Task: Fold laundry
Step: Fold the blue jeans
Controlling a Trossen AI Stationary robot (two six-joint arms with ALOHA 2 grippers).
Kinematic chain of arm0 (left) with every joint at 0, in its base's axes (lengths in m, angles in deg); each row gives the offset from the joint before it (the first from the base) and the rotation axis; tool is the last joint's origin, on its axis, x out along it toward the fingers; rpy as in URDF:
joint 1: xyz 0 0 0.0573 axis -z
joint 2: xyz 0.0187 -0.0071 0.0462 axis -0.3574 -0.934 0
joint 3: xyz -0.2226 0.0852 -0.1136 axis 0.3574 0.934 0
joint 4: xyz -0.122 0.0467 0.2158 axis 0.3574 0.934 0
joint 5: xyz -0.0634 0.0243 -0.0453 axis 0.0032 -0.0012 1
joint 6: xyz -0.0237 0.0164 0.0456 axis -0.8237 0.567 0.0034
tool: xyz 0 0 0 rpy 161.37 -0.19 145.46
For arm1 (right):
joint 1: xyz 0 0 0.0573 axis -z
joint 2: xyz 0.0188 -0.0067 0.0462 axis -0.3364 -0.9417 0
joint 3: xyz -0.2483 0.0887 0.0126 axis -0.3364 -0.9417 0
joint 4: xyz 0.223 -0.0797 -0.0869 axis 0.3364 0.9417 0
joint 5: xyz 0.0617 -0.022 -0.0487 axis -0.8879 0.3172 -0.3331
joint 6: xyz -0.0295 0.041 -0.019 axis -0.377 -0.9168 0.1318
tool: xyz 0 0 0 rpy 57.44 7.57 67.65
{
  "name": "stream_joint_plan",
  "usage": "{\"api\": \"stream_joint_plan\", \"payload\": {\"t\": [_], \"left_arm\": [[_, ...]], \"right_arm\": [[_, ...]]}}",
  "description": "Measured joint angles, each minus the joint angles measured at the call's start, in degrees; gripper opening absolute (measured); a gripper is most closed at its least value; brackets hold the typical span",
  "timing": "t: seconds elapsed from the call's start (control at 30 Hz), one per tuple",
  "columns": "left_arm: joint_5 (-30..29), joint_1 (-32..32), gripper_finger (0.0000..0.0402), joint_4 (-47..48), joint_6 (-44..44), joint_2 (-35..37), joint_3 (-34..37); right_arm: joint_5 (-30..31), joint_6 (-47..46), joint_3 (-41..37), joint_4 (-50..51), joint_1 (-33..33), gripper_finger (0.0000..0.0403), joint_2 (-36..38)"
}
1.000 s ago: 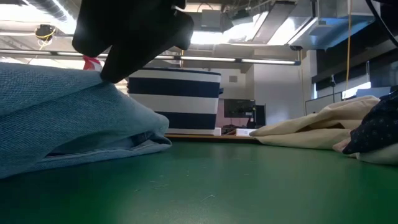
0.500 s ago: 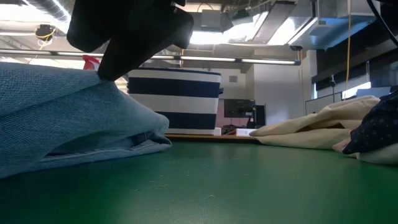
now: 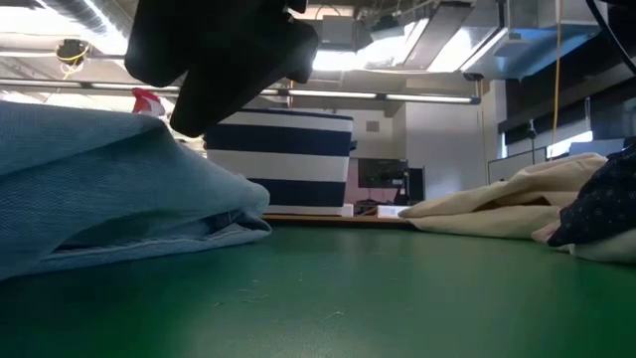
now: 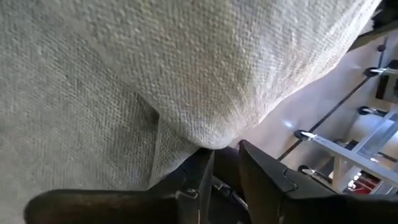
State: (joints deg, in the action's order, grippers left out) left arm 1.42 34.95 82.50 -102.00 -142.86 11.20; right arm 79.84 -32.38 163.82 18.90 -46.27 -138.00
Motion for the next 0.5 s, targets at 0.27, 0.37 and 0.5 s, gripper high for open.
{"api": "stream_joint_plan", "payload": {"t": [0.27, 0.37, 0.5], "left_arm": [[-4.1, -1.1, 0.0073, -0.4, 3.4, -0.3, 0.2], [-5.0, -1.7, 0.0092, -0.3, 3.9, -0.2, 0.2], [-5.2, -1.9, 0.0133, -0.4, 4.0, -0.2, 0.2]], "right_arm": [[0.0, -0.2, 0.0, -0.6, 0.0, 0.0191, 0.0], [0.0, -0.2, 0.0, -1.5, 0.0, 0.0191, 0.0], [-0.1, -0.6, 0.0, -2.6, 0.0, 0.0191, 0.0]]}}
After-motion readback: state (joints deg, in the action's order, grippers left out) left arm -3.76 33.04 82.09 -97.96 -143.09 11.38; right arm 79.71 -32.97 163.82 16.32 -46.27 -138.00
